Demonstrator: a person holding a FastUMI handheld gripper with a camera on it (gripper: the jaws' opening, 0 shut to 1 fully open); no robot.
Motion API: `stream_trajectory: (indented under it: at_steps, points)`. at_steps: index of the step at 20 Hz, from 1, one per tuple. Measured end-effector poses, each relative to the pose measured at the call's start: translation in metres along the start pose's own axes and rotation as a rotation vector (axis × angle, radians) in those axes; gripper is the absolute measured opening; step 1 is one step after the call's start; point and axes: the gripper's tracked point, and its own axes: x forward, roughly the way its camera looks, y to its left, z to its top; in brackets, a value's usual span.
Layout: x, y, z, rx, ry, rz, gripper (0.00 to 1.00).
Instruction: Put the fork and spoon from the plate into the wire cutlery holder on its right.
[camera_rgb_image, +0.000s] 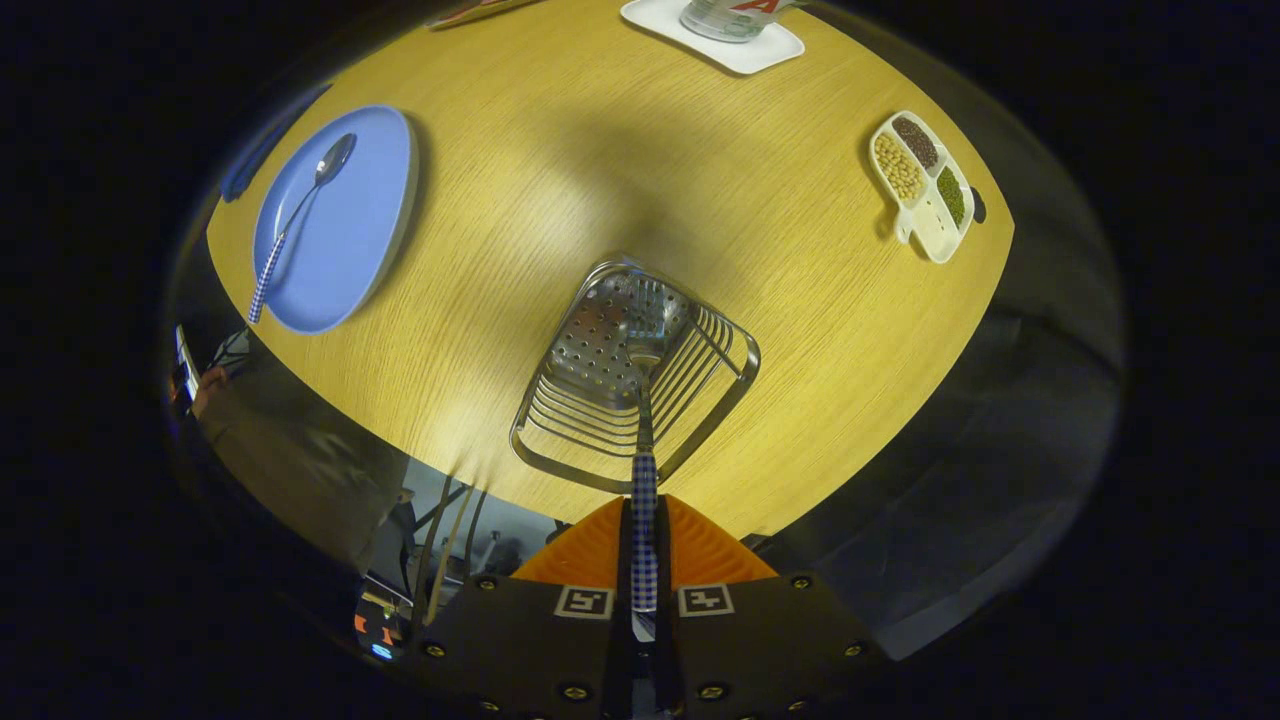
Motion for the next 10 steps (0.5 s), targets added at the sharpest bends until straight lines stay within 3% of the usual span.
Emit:
stream_trajectory:
  at_steps: [4, 5, 10]
  points:
    - [-0.005, 0.0, 0.002, 0.052, -0.036, 0.027, 0.16]
    - [-0.005, -0.001, 0.0, 0.064, -0.039, 0.027, 0.27]
    - [-0.024, 0.0, -0.006, 0.146, -0.12, 0.027, 0.28]
